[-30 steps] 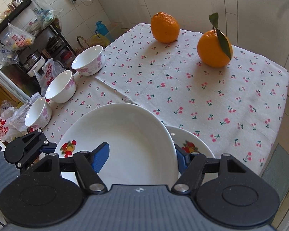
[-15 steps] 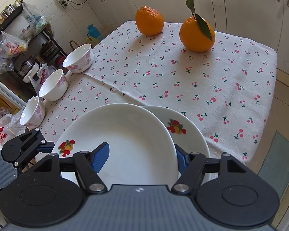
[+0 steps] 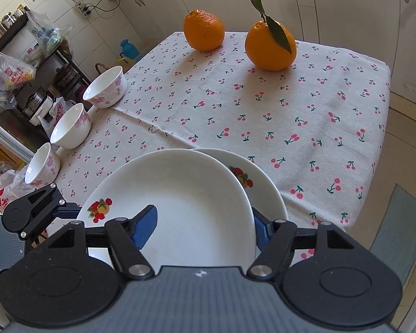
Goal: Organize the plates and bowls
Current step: 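Lower the held stained plate onto the flower plate stack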
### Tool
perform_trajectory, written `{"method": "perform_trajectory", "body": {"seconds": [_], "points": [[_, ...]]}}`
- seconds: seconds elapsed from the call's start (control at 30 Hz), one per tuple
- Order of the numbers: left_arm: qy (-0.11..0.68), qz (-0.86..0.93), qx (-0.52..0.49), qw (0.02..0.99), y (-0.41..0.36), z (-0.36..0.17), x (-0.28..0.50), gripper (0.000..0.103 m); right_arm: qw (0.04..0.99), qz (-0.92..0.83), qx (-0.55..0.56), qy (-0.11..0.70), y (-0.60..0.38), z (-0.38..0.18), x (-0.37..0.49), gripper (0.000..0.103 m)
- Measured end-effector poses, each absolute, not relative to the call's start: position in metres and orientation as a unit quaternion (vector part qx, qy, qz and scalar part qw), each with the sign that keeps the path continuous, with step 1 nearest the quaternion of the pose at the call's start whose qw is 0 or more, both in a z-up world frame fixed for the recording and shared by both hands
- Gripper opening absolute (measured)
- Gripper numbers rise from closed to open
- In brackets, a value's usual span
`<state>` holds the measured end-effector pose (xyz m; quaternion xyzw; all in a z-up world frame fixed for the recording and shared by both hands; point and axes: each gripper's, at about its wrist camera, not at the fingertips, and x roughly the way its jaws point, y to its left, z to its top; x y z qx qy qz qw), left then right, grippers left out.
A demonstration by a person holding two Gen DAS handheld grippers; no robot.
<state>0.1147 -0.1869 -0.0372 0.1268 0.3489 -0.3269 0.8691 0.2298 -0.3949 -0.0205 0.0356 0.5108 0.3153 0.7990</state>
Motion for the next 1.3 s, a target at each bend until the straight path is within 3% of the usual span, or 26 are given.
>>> {"method": "perform_trajectory", "body": {"seconds": [1.13,1.3], "points": [[0.347,-0.343,0.119,0.865,-0.187,-0.043,0.122,0.102,0.816,0.265,0.02,0.513,-0.41,-0.01,0.212,0.077],[0.347,-0.345,0.12,0.864,-0.187,-0.044,0.123,0.102,0.817,0.256,0.009,0.517,-0.406,-0.011,0.209,0.08]]}}
